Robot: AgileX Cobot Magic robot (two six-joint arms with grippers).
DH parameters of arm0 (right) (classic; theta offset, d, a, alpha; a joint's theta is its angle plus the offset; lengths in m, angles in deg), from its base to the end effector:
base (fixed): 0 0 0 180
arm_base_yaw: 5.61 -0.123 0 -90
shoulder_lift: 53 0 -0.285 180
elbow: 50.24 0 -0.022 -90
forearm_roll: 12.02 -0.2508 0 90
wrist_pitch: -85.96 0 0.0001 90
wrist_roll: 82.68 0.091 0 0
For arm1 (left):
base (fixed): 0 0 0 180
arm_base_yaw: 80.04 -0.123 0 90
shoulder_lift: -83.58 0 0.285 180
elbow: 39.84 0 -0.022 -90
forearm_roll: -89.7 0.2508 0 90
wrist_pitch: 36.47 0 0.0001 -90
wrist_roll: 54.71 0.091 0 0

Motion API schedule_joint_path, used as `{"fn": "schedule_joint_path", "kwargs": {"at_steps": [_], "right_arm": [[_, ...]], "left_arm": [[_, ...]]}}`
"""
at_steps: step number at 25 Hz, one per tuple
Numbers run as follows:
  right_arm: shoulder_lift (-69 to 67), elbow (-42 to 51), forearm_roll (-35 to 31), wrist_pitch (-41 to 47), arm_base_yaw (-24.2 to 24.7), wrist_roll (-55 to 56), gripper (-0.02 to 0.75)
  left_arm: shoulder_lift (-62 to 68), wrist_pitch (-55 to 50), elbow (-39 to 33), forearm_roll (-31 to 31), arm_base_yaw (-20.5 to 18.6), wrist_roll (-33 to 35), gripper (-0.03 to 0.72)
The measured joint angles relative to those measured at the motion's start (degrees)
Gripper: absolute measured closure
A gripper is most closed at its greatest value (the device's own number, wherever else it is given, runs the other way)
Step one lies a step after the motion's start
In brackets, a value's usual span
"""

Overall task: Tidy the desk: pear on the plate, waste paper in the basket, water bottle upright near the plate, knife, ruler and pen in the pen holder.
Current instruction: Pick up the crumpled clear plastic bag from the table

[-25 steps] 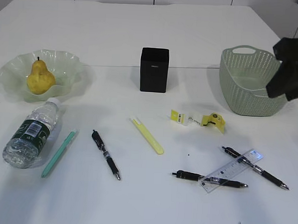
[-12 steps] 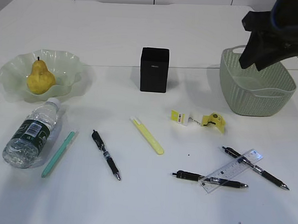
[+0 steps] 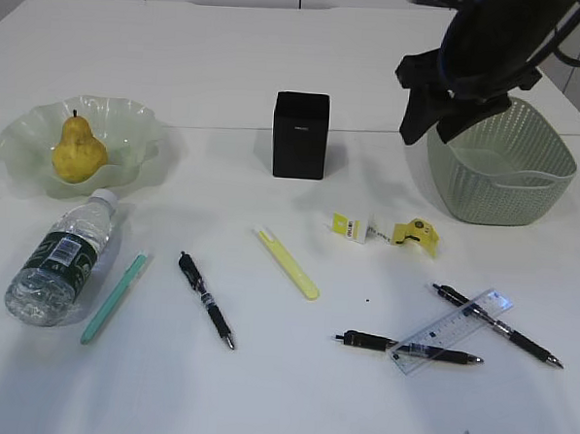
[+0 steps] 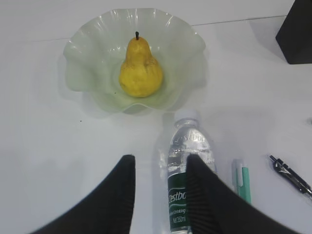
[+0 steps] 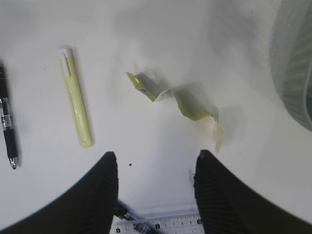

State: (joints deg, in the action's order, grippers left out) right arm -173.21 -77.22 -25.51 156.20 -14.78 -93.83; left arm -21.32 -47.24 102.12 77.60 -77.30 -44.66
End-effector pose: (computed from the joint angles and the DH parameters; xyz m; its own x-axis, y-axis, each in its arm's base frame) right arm 0.4124 0.0868 0.2922 -0.9129 -0.2595 -0.3150 -0.3247 0.9294 0.1753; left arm 0.2412 -0.0151 0.2696 -0.5562 -0.0056 -0.8311 0.0625 0.9969 -0.0485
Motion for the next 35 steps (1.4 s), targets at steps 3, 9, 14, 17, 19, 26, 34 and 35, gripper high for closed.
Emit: {"fn": "schedule_joint_path", "kwargs": {"at_steps": [3, 9, 14, 17, 19, 26, 34, 35], "right_arm": [[-2.7, -1.5, 0.6, 0.0, -1.2, -0.1, 0.328], [-9.0, -3.5, 3.9, 0.0, -2.6, -3.6, 0.325], [-13.3, -5.2, 4.8, 0.0, -2.8, -7.3, 0.325], [-15.2, -5.7, 4.8, -0.1, -3.0, -8.7, 0.325], [-16.3, -5.9, 4.9, -0.1, -3.0, -9.7, 0.325], [-18.7, -6.2, 6.2, -0.1, -3.0, -12.3, 0.325], [-18.7, -6.2, 6.2, -0.4, -3.0, -14.8, 0.325], [-18.7, -6.2, 6.2, -0.6, -3.0, -15.0, 0.325]], "left_arm": [[0.0, -0.2, 0.0, 0.9, 0.0, 0.1, 0.447], [0.0, -0.2, 0.0, 1.2, 0.0, 0.1, 0.445], [0.0, -0.2, 0.0, 1.3, 0.0, 0.1, 0.445], [0.0, -0.3, 0.0, 1.3, 0.0, 0.1, 0.446], [0.0, -0.3, 0.0, 1.3, 0.0, 0.1, 0.446], [0.0, -0.3, 0.0, 1.3, 0.0, 0.1, 0.445], [0.0, -0.3, 0.0, 1.3, 0.0, 0.1, 0.445], [0.0, -0.3, 0.0, 1.3, 0.0, 0.1, 0.445]]}}
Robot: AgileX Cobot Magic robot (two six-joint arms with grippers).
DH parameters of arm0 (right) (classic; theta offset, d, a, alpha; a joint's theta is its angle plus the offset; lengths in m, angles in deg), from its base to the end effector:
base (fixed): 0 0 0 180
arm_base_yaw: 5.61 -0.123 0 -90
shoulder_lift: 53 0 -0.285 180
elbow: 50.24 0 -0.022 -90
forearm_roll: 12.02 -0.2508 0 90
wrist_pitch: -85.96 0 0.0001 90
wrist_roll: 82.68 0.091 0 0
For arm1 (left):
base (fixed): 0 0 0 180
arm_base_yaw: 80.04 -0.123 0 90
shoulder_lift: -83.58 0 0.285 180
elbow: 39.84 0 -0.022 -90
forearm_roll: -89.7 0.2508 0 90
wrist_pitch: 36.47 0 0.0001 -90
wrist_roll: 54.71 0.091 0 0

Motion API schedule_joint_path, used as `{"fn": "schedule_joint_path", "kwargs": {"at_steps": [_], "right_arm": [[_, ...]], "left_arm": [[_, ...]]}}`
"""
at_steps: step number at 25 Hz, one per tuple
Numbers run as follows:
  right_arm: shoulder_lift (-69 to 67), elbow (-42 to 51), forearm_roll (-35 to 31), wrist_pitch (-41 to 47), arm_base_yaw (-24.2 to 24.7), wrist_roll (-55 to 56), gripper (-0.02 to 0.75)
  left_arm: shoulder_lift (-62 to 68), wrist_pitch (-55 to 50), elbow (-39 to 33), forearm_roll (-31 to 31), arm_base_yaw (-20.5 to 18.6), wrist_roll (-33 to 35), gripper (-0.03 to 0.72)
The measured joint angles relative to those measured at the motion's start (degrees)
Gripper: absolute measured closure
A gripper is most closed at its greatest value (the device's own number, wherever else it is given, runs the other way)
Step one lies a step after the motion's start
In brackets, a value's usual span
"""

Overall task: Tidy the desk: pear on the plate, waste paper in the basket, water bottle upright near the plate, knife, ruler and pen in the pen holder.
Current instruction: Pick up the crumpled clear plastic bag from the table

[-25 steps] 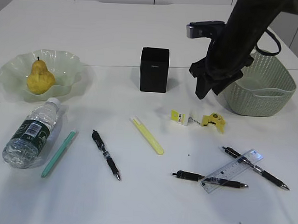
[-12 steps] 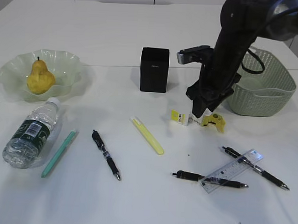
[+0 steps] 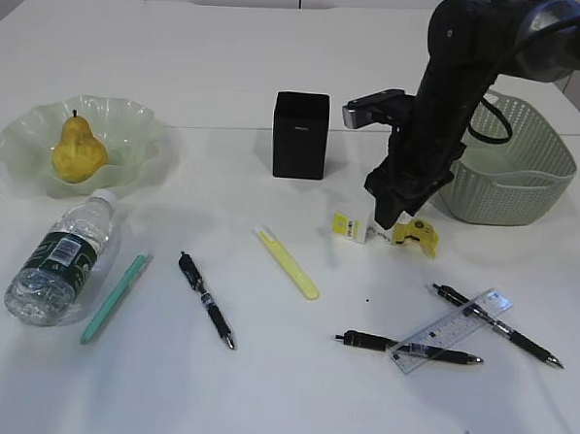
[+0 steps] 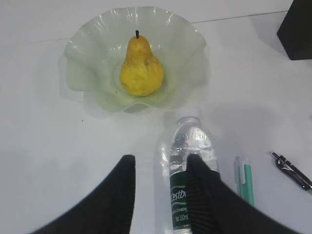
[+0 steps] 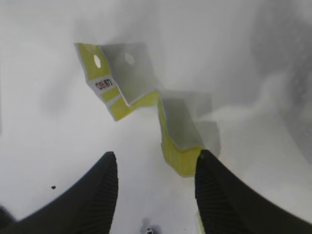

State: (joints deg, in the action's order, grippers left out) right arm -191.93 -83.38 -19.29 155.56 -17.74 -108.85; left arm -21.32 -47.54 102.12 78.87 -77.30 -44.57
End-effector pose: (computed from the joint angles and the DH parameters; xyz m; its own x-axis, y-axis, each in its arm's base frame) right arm 0.4568 0.1092 0.1731 -0.8052 -0.5800 -0.1234 -0.5904 0.8036 0.0750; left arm 0.2409 -0.0148 0.2691 -0.5595 0.0182 -0.8287 0.0728 0.9970 -0.0273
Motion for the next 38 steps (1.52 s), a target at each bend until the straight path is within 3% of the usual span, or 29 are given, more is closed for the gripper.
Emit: {"fn": "schedule_joint_path", "kwargs": {"at_steps": [29, 33, 38], "right_arm": [[-4.1, -0.1, 2.1, -3.1, 0.0, -1.7, 0.330], [-4.1, -0.1, 2.7, -3.4, 0.0, -1.7, 0.405], [-4.1, -0.1, 3.7, -3.5, 0.0, -1.7, 0.584]], "left_arm": [[0.0, 0.0, 0.0, 1.8, 0.0, 0.0, 0.445], [0.0, 0.0, 0.0, 2.0, 0.0, 0.0, 0.445], [0.0, 0.0, 0.0, 2.1, 0.0, 0.0, 0.445]]}}
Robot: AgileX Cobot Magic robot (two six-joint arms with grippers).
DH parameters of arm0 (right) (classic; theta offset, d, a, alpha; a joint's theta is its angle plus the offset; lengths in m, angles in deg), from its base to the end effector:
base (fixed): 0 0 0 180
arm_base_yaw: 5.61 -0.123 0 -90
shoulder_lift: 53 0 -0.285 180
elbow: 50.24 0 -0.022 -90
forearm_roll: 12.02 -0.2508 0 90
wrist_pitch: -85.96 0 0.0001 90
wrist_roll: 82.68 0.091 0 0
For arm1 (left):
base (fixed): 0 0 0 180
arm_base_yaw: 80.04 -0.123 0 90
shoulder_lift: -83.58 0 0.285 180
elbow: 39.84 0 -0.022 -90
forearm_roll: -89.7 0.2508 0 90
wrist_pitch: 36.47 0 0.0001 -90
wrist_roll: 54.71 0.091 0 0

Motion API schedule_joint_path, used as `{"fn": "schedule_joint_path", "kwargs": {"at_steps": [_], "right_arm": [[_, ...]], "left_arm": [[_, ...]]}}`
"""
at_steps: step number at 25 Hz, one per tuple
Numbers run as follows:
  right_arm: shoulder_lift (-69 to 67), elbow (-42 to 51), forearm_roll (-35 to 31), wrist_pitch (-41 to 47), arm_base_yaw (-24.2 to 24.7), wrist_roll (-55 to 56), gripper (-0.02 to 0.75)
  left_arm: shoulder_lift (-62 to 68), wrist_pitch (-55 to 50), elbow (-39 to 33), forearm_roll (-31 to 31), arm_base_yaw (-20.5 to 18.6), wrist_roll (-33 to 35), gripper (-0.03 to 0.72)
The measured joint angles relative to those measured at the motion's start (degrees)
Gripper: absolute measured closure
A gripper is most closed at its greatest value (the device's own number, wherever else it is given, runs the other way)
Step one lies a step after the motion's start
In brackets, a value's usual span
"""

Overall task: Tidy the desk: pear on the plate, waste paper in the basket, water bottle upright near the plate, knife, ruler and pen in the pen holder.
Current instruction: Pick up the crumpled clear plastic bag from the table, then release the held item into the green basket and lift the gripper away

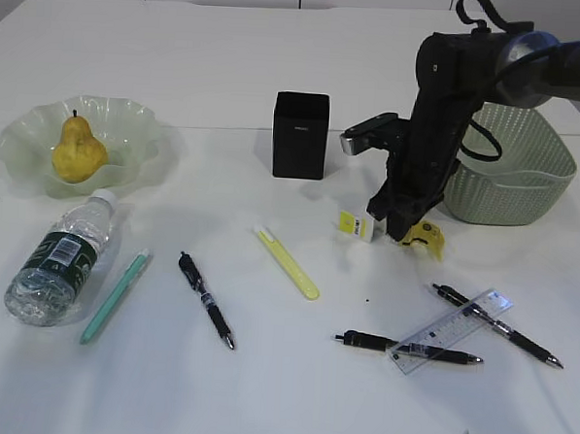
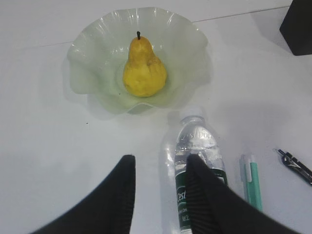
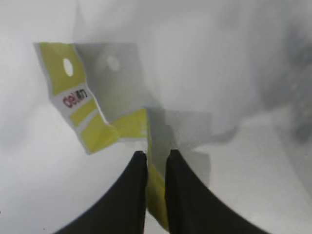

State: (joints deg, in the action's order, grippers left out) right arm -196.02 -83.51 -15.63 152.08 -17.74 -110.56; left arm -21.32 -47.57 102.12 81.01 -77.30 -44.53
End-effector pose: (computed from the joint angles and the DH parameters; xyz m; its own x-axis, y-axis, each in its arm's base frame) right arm 0.4659 0.1055 0.1398 -0.7781 -0.6215 -0.0907 -0.6254 0.7801 0.0191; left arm 0.2408 -0.0142 0.2690 -0.5579 0.0555 -0.8280 0.0879 0.9961 0.0075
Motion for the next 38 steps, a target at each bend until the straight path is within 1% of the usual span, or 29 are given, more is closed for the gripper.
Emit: {"fn": "schedule_joint_path", "kwargs": {"at_steps": [3, 5, 9, 12, 14, 19, 21, 24, 26, 35, 38], "right_arm": [[0.0, 0.0, 0.6, 0.0, 0.0, 0.0, 0.693], [0.0, 0.0, 0.7, 0.0, 0.0, 0.0, 0.723], [0.0, 0.0, 0.8, 0.4, 0.0, 0.0, 0.723], [-0.2, -0.8, 0.8, 2.4, 0.0, 0.0, 0.723], [-0.2, -2.6, 0.3, 3.3, 0.0, 0.6, 0.723], [-0.2, -10.2, -0.6, 3.7, 0.0, 5.3, 0.723], [-0.2, -12.9, -2.0, 3.8, 0.0, 7.1, 0.723], [-0.2, -14.8, -5.0, 3.9, 0.0, 8.3, 0.723], [-0.2, -15.4, -5.5, 4.0, -0.1, 8.9, 0.723], [-0.1, -18.6, -3.5, 4.2, -0.1, 14.6, 0.723], [0.7, -18.8, -1.0, 4.5, -0.1, 17.2, 0.723]], "left_arm": [[0.0, 0.1, 0.0, -0.1, 0.0, 0.1, 0.445], [0.0, 0.1, 0.0, -0.1, 0.0, 0.1, 0.445], [0.0, 0.1, 0.0, -0.1, 0.0, 0.1, 0.445], [0.0, 0.1, 0.0, -0.1, 0.0, 0.1, 0.445], [0.0, 0.1, 0.0, -0.1, 0.0, 0.1, 0.445], [0.0, 0.1, 0.0, 0.0, 0.0, 0.1, 0.445], [0.0, 0.1, 0.0, -0.1, 0.0, 0.1, 0.445], [0.0, 0.1, 0.0, -0.2, 0.0, 0.1, 0.445], [0.0, 0.1, 0.0, -0.2, 0.0, 0.1, 0.445], [0.0, 0.0, 0.0, -0.2, 0.0, 0.1, 0.445], [0.0, 0.0, 0.0, -0.2, 0.0, 0.1, 0.445]]}}
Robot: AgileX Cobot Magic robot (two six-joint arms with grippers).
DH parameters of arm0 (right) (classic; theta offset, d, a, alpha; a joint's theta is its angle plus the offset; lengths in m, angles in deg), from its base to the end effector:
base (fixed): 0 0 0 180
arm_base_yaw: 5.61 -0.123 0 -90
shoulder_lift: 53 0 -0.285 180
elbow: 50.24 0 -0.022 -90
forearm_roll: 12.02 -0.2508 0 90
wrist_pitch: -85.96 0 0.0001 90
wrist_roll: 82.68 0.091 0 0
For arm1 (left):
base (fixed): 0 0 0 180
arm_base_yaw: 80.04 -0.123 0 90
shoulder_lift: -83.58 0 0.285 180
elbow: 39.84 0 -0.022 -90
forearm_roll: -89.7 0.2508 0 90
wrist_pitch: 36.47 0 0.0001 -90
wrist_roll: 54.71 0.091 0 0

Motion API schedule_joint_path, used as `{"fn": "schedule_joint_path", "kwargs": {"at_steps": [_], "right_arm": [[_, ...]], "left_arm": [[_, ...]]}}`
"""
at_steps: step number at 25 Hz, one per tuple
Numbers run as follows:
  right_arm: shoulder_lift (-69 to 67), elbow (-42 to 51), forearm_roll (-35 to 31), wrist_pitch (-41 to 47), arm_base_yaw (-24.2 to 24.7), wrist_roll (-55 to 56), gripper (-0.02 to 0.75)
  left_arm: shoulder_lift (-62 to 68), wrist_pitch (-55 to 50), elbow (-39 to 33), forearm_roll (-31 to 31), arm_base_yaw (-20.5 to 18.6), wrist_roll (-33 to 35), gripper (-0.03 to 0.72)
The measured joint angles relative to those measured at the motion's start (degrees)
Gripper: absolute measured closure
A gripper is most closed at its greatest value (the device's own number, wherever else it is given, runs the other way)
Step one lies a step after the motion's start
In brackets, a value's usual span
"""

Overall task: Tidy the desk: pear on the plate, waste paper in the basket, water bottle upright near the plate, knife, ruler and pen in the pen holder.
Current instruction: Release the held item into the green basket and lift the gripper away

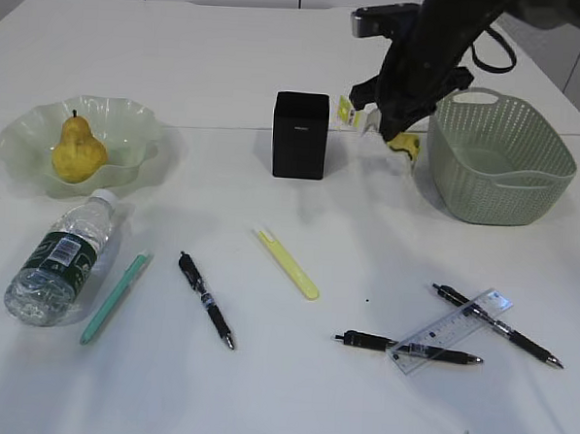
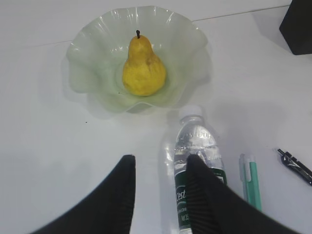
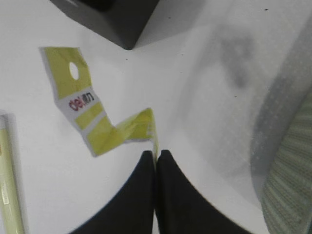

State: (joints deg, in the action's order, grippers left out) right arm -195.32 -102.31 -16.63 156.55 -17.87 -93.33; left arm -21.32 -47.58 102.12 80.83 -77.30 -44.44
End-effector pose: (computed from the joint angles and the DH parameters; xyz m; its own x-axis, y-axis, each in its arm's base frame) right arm 0.4932 0.1142 0.2324 -0.8737 -0.3515 -0.3364 -0.3793 0.9251 0.0185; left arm 0.2408 -0.0142 0.2690 -0.5581 0.0540 -0.8280 0.0876 0.9961 0.0059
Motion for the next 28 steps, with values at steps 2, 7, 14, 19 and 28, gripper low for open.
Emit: {"fn": "schedule_joint_path", "kwargs": {"at_steps": [2, 7, 14, 19, 28], "right_arm": [[1.2, -0.5, 3.1, 0.1, 0.1, 3.4, 0.723], [4.0, -0.6, 5.6, 0.4, 1.9, 8.3, 0.723], [7.2, -0.7, 6.0, 0.8, 6.9, 10.7, 0.723], [7.6, -0.7, 6.1, 0.9, 10.5, 11.0, 0.723], [7.5, -0.7, 6.2, 1.0, 15.7, 11.1, 0.723]], "left_arm": [[0.0, 0.0, 0.0, 0.0, 0.0, 0.0, 0.445], [0.0, 0.0, 0.0, 0.0, 0.0, 0.0, 0.445], [0.0, -0.5, 0.0, 0.0, 0.0, 0.0, 0.445], [0.0, -0.9, 0.0, 0.0, 0.0, 0.0, 0.445], [0.0, -1.6, 0.0, 0.0, 0.0, 0.0, 0.445]]}}
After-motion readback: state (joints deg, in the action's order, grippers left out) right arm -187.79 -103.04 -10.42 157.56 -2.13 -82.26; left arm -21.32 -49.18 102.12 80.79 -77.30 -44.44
